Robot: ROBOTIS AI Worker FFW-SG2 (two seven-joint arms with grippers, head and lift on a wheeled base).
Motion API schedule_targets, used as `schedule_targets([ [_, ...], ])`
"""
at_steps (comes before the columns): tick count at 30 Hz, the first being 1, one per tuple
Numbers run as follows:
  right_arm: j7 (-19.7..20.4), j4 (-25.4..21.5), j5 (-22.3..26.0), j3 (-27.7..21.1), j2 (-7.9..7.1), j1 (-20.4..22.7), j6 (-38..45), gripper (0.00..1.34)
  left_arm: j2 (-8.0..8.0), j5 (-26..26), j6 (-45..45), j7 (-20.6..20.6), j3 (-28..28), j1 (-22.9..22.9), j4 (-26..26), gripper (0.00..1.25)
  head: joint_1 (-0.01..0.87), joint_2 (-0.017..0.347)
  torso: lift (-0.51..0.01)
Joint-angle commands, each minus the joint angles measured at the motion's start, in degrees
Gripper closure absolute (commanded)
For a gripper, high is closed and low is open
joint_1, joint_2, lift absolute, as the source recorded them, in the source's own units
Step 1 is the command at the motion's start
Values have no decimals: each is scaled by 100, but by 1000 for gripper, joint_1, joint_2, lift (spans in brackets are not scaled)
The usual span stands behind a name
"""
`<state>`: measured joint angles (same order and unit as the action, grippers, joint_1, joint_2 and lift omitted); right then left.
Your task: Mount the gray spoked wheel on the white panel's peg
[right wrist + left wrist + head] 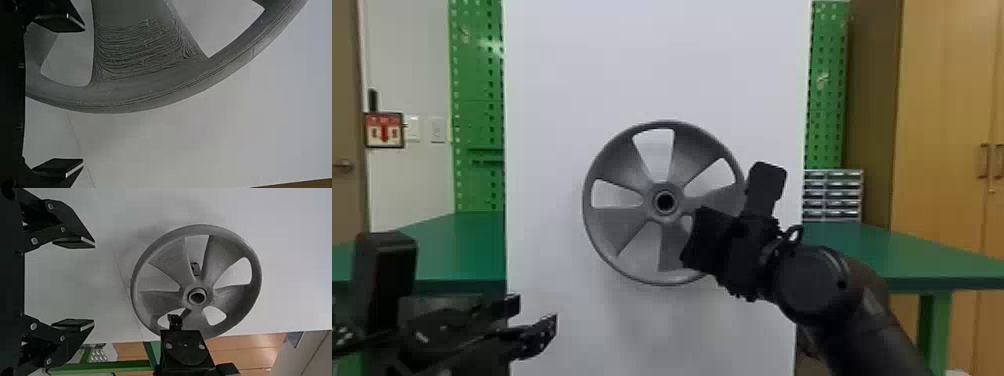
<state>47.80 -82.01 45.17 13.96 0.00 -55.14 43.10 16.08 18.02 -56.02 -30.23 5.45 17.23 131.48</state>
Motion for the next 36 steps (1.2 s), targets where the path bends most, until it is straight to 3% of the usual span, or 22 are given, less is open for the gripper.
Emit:
schedule_targets([
  [1,-7,-52,27,1,5,21,-21,1,0,9,3,0,0,0,0,533,84,-8,-487],
  [18,-16,-632,264,160,5,276,-127,-2,0,0,3,0,0,0,0,533,84,-8,-487],
  [28,72,-1476,378,142,5,759,23,-2,0,0,21,0,27,-9,0,533,84,-8,-487],
  [36,291,-2223,-53,362,5,1252,-92,-2,0,0,47,8,27,-9,0,533,84,-8,-487],
])
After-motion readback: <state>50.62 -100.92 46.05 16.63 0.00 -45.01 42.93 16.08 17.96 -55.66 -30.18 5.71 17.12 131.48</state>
